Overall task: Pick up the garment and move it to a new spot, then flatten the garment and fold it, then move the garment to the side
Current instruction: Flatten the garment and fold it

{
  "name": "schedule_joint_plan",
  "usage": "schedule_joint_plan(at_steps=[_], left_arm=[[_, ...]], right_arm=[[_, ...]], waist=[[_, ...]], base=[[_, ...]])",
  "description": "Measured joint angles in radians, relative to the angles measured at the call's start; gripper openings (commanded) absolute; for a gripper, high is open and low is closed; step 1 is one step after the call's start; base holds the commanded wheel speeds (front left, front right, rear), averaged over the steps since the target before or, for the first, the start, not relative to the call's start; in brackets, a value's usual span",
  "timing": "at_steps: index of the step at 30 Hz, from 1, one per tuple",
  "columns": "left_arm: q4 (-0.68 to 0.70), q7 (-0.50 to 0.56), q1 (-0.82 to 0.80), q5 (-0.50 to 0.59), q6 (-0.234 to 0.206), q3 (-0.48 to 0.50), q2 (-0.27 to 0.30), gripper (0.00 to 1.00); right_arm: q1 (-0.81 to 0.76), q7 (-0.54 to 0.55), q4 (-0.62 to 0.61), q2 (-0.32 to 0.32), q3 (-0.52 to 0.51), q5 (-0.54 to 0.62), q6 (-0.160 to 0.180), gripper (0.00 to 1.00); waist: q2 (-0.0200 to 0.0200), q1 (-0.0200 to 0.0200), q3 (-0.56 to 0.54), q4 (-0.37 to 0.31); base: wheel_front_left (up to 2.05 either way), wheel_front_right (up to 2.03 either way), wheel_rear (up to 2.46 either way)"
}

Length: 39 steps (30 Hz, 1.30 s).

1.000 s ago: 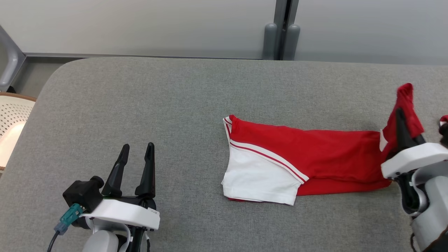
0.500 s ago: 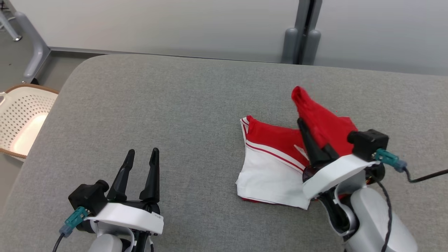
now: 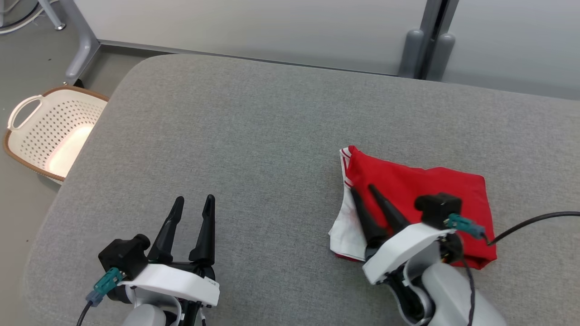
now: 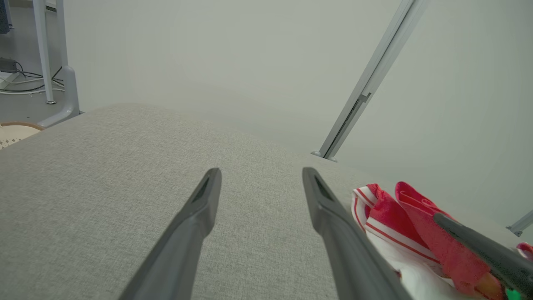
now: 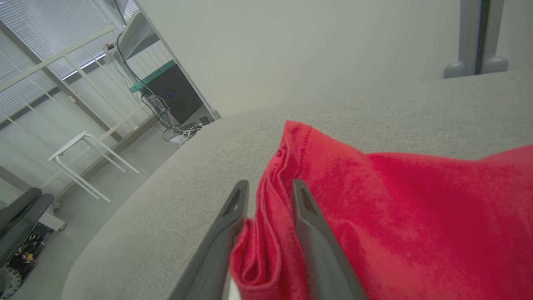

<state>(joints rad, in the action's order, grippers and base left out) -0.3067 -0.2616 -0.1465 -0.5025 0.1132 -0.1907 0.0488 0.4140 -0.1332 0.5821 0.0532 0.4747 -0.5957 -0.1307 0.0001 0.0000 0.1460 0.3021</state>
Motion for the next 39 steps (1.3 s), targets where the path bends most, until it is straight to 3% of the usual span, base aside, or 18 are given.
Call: schedule_joint_plan(at_steps=[5, 10, 16, 21, 29, 35, 39], left_arm=[[-0.008, 0.0, 0.001, 0.0, -0.002, 0.01, 0.001, 1.0], [-0.012, 0.0, 0.009, 0.008, -0.005, 0.023, 0.0, 1.0], [0.012, 0.0, 0.01, 0.01, -0.004, 0.024, 0.0, 1.0], [0.042, 0.0, 0.009, 0.041, -0.01, 0.024, 0.001, 1.0], [0.08, 0.0, 0.014, 0.107, -0.031, 0.042, -0.001, 1.0], [0.123, 0.0, 0.043, 0.115, -0.049, 0.065, 0.0, 1.0], [0.13, 0.0, 0.063, 0.134, -0.044, 0.055, 0.0, 1.0]], right_arm=[[0.0, -0.032, -0.013, -0.006, 0.111, -0.119, 0.0, 1.0], [0.025, -0.073, 0.005, 0.004, 0.112, -0.137, 0.0, 1.0], [0.064, -0.114, 0.004, 0.12, 0.05, -0.022, 0.0, 1.0], [0.058, -0.126, -0.041, 0.235, -0.039, 0.211, 0.0, 1.0], [-0.138, -0.128, -0.235, 0.206, -0.298, 0.358, 0.0, 1.0], [-0.246, -0.131, -0.329, 0.143, -0.396, 0.403, 0.0, 1.0], [-0.275, -0.131, -0.347, 0.114, -0.409, 0.412, 0.0, 1.0]], waist=[[0.0, 0.0, -0.004, 0.003], [0.0, 0.0, -0.018, -0.021], [0.0, 0.0, -0.036, -0.067], [0.0, 0.0, -0.047, -0.109], [0.0, 0.0, -0.05, -0.162], [0.0, 0.0, -0.036, -0.18], [0.0, 0.0, -0.03, -0.181]], base=[[0.0, 0.0, 0.0], [0.0, 0.0, 0.0], [0.0, 0.0, 0.0], [0.0, 0.0, 0.0], [0.0, 0.0, 0.0], [0.0, 0.0, 0.0], [0.0, 0.0, 0.0]])
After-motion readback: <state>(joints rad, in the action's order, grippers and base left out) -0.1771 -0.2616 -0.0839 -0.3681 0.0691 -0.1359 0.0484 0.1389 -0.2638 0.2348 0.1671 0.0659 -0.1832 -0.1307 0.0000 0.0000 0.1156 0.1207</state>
